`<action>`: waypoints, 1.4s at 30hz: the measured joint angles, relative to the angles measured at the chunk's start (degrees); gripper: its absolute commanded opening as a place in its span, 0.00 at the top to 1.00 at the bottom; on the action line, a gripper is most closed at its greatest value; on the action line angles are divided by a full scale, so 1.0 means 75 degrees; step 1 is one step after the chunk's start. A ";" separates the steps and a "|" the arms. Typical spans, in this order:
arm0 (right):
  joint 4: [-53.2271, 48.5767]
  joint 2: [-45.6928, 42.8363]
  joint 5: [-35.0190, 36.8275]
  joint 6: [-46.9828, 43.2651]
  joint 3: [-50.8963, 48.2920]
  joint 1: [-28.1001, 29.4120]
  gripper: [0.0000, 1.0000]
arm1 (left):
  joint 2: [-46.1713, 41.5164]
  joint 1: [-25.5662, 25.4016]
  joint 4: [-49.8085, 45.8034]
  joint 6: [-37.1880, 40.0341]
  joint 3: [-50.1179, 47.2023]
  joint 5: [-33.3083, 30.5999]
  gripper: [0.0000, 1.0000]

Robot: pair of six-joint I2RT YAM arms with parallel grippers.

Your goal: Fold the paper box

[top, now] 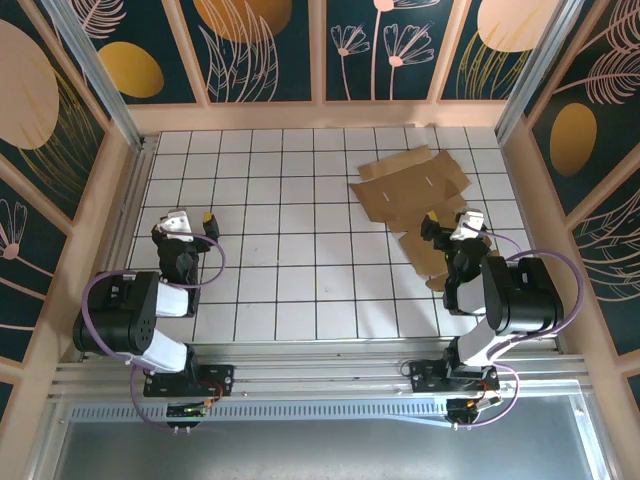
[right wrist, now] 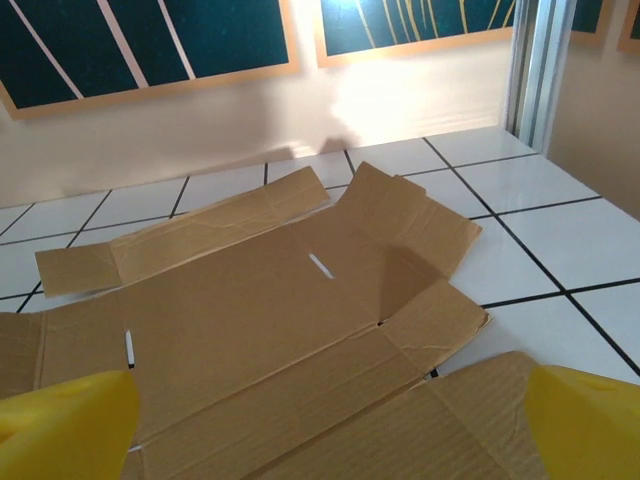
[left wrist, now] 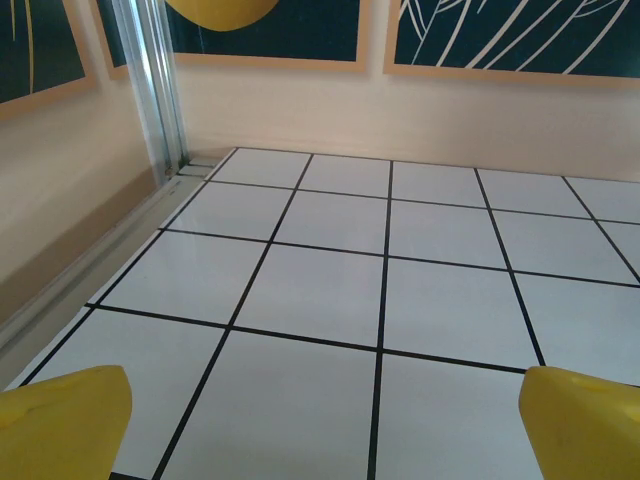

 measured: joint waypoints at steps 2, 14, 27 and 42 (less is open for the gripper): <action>-0.0038 0.0000 -0.0023 0.0000 0.0000 0.0000 0.01 | 0.0000 0.0000 0.0000 0.0000 0.0000 0.0000 0.01; -0.0055 -0.0026 -0.0050 0.0003 -0.0035 0.0000 0.01 | -0.0041 0.0000 0.0000 -0.0038 -0.0026 -0.0058 0.01; -0.5499 -0.5837 0.0842 0.1990 0.0915 0.0239 0.04 | -0.3625 -0.0210 -0.5112 -0.3765 0.1996 -0.0790 0.04; -1.2464 -0.4523 -0.1909 0.4243 0.4360 0.0239 0.02 | 0.0676 -0.5254 -0.7717 -0.9690 0.5068 0.1574 0.22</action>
